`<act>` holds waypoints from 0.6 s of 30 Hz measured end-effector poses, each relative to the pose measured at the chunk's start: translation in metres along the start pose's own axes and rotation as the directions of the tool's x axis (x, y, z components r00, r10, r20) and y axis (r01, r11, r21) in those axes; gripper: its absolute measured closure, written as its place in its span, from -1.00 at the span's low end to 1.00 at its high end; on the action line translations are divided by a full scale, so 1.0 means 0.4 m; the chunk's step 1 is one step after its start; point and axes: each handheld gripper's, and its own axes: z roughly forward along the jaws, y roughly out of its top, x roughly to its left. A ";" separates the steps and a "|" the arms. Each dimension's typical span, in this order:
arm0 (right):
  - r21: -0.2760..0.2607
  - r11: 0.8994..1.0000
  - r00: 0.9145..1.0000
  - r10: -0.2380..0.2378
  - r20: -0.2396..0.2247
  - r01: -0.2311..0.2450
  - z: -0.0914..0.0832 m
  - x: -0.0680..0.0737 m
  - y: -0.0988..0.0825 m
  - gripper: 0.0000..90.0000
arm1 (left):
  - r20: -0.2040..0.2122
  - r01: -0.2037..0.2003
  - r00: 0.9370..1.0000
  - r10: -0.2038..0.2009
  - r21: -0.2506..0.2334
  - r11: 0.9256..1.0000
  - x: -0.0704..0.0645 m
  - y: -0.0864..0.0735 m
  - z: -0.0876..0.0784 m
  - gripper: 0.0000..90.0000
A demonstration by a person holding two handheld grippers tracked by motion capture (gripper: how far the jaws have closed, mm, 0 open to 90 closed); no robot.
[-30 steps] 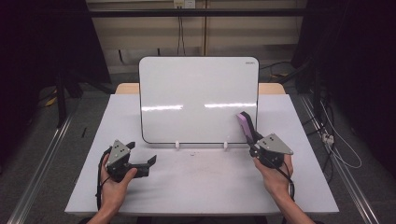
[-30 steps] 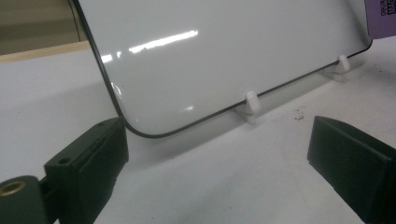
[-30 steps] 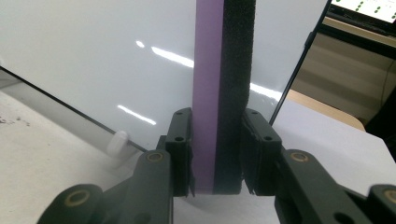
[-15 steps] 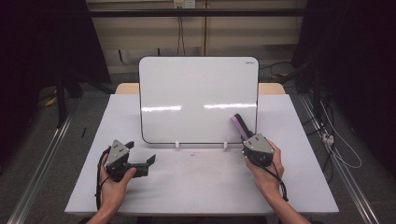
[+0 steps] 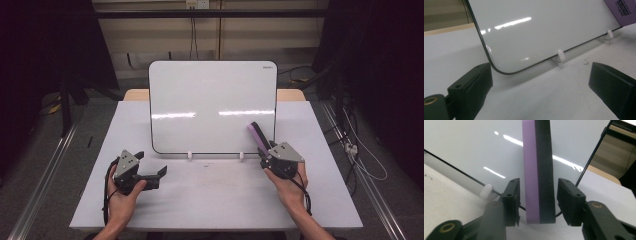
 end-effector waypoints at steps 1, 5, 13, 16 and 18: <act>-0.007 1.000 1.000 0.017 -0.015 -0.017 0.000 -0.002 0.000 0.14 | 0.000 0.000 1.000 0.000 -0.001 1.000 0.000 0.000 0.000 -0.89; -0.024 0.998 0.998 0.052 -0.042 -0.053 0.001 -0.006 0.002 -0.07 | 0.000 0.002 1.000 -0.002 0.001 1.000 0.000 -0.001 0.000 -0.89; -0.022 0.989 0.986 0.147 -0.073 -0.149 0.011 -0.020 0.004 -0.70 | 0.004 0.006 1.000 -0.006 0.001 1.000 -0.002 -0.002 0.001 -0.89; -0.024 0.983 0.979 0.179 -0.096 -0.182 0.007 -0.026 0.003 -0.82 | 0.002 0.002 1.000 -0.002 0.001 1.000 -0.001 -0.002 0.000 -0.89; -0.032 0.981 0.976 0.189 -0.105 -0.193 0.003 -0.031 0.002 -0.86 | 0.005 -0.001 1.000 0.001 0.001 1.000 -0.001 -0.001 0.001 -0.89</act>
